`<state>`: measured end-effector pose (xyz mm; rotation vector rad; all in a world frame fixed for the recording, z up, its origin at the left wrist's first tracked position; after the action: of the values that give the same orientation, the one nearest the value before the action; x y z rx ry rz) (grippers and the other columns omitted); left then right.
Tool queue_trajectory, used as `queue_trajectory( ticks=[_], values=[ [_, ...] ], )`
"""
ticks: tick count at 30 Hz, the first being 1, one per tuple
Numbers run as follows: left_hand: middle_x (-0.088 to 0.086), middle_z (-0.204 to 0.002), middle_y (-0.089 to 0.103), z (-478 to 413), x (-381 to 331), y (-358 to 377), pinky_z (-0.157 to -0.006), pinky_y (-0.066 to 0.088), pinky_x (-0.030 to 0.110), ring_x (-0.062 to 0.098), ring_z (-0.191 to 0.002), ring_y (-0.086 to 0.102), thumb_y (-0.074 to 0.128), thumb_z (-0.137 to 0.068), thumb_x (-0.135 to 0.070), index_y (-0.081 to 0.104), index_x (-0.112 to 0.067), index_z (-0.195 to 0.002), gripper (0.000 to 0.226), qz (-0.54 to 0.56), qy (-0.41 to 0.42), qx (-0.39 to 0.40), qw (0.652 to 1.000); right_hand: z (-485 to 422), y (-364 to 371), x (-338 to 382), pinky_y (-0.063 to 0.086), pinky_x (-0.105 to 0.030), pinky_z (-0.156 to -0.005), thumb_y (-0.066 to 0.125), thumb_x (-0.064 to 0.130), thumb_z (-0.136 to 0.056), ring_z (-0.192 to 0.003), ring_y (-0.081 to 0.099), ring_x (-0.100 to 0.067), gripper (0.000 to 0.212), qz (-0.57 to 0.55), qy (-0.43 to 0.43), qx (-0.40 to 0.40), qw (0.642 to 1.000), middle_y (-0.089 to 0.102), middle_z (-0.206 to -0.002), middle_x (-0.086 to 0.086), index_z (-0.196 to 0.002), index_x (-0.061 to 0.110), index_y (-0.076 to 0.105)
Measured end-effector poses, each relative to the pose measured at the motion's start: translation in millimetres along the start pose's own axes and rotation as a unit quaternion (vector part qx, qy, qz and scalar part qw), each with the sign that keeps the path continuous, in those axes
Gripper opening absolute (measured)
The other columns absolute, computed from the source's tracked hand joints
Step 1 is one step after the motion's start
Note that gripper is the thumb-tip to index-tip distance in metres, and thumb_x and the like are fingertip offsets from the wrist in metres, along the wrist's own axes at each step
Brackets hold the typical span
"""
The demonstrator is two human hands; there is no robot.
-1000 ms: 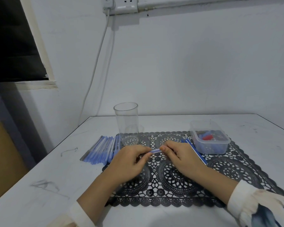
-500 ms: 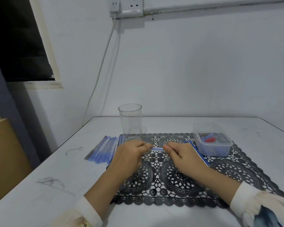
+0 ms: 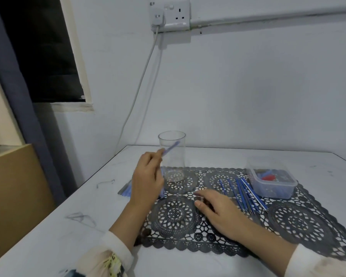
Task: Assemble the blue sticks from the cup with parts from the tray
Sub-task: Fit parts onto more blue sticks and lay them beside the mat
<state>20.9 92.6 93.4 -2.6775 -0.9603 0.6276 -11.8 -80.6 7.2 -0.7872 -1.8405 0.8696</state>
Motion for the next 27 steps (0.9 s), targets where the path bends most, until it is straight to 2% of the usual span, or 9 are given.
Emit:
queue_trajectory(
  ticks=[2, 4, 6, 9, 12, 15, 18, 22, 27],
  values=[
    [0.006, -0.098, 0.048, -2.1, 26.6, -13.2, -0.076, 0.037, 0.013, 0.01, -0.089, 0.046, 0.04, -0.086, 0.01, 0.047, -0.001, -0.132, 0.048, 0.003, -0.092, -0.04, 0.995, 0.9, 18.8, -1.8, 0.02, -0.022, -0.112, 0.029, 0.063, -0.088, -0.134, 0.024, -0.002, 0.069, 0.054, 0.001, 0.075, 0.996, 0.028, -0.148, 0.011, -0.145, 0.024, 0.029],
    [0.01, -0.105, 0.046, -1.1, 49.2, -17.8, -0.077, 0.034, 0.012, 0.014, -0.091, 0.045, 0.043, -0.088, 0.01, 0.045, -0.001, -0.134, 0.047, -0.005, -0.169, -0.04, 0.985, 2.0, 28.3, -5.4, 0.013, -0.028, -0.116, 0.011, 0.078, -0.074, -0.14, 0.01, -0.005, 0.092, 0.095, -0.004, 0.11, 0.989, 0.011, -0.155, 0.011, -0.148, 0.024, 0.018],
    [0.013, -0.11, 0.05, 4.0, 73.0, -18.9, -0.078, 0.033, 0.01, 0.015, -0.091, 0.048, 0.046, -0.091, 0.002, 0.051, 0.0, -0.128, 0.037, -0.02, -0.243, -0.016, 0.97, 0.9, 34.2, -6.3, 0.011, -0.031, -0.117, 0.003, 0.083, -0.065, -0.142, 0.005, -0.006, 0.103, 0.125, -0.013, 0.13, 0.983, 0.007, -0.156, 0.009, -0.149, 0.024, 0.016],
    [0.017, -0.107, 0.064, 13.2, 97.9, -16.3, -0.078, 0.038, 0.019, 0.024, -0.093, 0.061, 0.055, -0.09, -0.007, 0.063, 0.001, -0.114, 0.026, -0.053, -0.309, 0.03, 0.949, -0.7, 36.7, -6.6, 0.008, -0.031, -0.117, -0.001, 0.084, -0.061, -0.142, 0.002, -0.007, 0.107, 0.134, -0.015, 0.14, 0.981, 0.007, -0.156, 0.01, -0.149, 0.025, 0.014],
    [0.017, -0.088, 0.07, 20.4, 106.0, -7.4, -0.071, 0.036, 0.019, 0.021, -0.078, 0.06, 0.059, -0.087, -0.007, 0.069, 0.003, -0.101, 0.02, -0.061, -0.332, 0.065, 0.939, -0.5, 37.2, -7.1, 0.007, -0.031, -0.117, 0.0, 0.085, -0.061, -0.142, 0.001, -0.006, 0.106, 0.134, -0.012, 0.145, 0.98, 0.005, -0.155, 0.012, -0.149, 0.026, 0.013],
    [0.006, -0.069, 0.056, 27.7, 113.1, 5.3, -0.069, 0.035, 0.022, 0.015, -0.069, 0.048, 0.059, -0.086, -0.004, 0.071, 0.006, -0.089, 0.016, -0.057, -0.345, 0.098, 0.932, -0.4, 36.2, -6.8, 0.006, -0.03, -0.117, 0.002, 0.084, -0.062, -0.142, 0.0, -0.006, 0.104, 0.138, -0.011, 0.145, 0.98, 0.004, -0.155, 0.014, -0.149, 0.027, 0.012],
    [0.009, -0.071, 0.059, 32.3, 117.3, 14.7, -0.07, 0.038, 0.022, 0.017, -0.071, 0.053, 0.056, -0.082, 0.001, 0.072, -0.005, -0.079, 0.017, -0.062, -0.347, 0.127, 0.927, -0.1, 35.3, -6.3, 0.005, -0.029, -0.117, 0.002, 0.083, -0.062, -0.142, 0.0, -0.006, 0.104, 0.138, -0.01, 0.146, 0.98, 0.004, -0.155, 0.014, -0.149, 0.027, 0.012],
    [0.008, -0.092, 0.07, 34.5, 117.5, 19.2, -0.071, 0.044, 0.022, 0.019, -0.085, 0.063, 0.059, -0.08, -0.002, 0.073, -0.005, -0.09, 0.018, -0.093, -0.349, 0.151, 0.92, -0.6, 36.1, -7.5, 0.007, -0.031, -0.117, 0.002, 0.084, -0.062, -0.142, 0.0, -0.006, 0.104, 0.131, -0.01, 0.148, 0.98, 0.004, -0.155, 0.014, -0.149, 0.028, 0.012],
    [0.009, -0.089, 0.07, 36.4, 118.2, 21.5, -0.069, 0.047, 0.026, 0.02, -0.082, 0.063, 0.06, -0.08, -0.008, 0.073, -0.006, -0.087, 0.014, -0.118, -0.34, 0.165, 0.918, -0.8, 36.2, -7.4, 0.005, -0.028, -0.116, 0.003, 0.084, -0.062, -0.142, 0.0, -0.006, 0.104, 0.13, -0.014, 0.147, 0.98, 0.005, -0.155, 0.013, -0.149, 0.027, 0.013]
  ],
)
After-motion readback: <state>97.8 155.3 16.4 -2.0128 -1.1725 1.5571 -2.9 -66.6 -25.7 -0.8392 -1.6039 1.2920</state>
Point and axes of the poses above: each hand's wrist, its own z-axis away from the middle knuckle, its own y-axis out of the palm, x = y × z, the point moved 9 cm from there along -z, towards the middle knuckle
